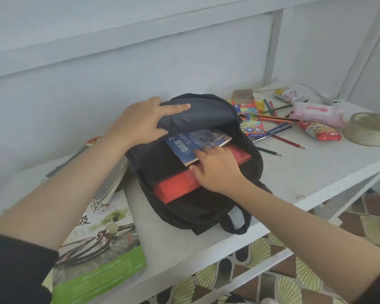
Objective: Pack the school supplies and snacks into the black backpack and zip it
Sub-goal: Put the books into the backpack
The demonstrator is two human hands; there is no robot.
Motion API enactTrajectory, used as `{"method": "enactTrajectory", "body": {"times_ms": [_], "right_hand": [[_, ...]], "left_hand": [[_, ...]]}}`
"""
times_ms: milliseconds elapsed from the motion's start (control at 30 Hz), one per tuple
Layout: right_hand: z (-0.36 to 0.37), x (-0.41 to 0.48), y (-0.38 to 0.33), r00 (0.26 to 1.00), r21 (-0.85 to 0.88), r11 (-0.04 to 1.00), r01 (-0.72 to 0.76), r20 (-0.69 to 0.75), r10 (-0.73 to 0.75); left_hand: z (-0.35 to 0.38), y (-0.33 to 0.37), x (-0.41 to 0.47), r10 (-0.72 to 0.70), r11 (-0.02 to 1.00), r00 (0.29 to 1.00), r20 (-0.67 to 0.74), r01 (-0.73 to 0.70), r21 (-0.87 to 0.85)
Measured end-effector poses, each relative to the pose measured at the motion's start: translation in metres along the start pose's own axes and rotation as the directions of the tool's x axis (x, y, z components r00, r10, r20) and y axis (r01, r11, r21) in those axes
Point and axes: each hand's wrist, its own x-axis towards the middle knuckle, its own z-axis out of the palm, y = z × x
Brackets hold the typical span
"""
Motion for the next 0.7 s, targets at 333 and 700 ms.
{"method": "enactTrajectory", "body": {"times_ms": [333, 700], "right_hand": [[0.011, 0.025, -0.001, 0.959, -0.167, 0.986, -0.002, 0.279, 0.049], [0.023, 0.053, -0.020, 0.968, -0.238, 0.971, -0.005, 0.243, 0.064]], "left_hand": [[-0.001, 0.002, 0.000, -0.040, 0.994, 0.999, 0.018, 0.041, -0.102], [0.000, 0.009, -0.007, -0.052, 0.998, 0.998, -0.028, 0.050, -0.049]]}}
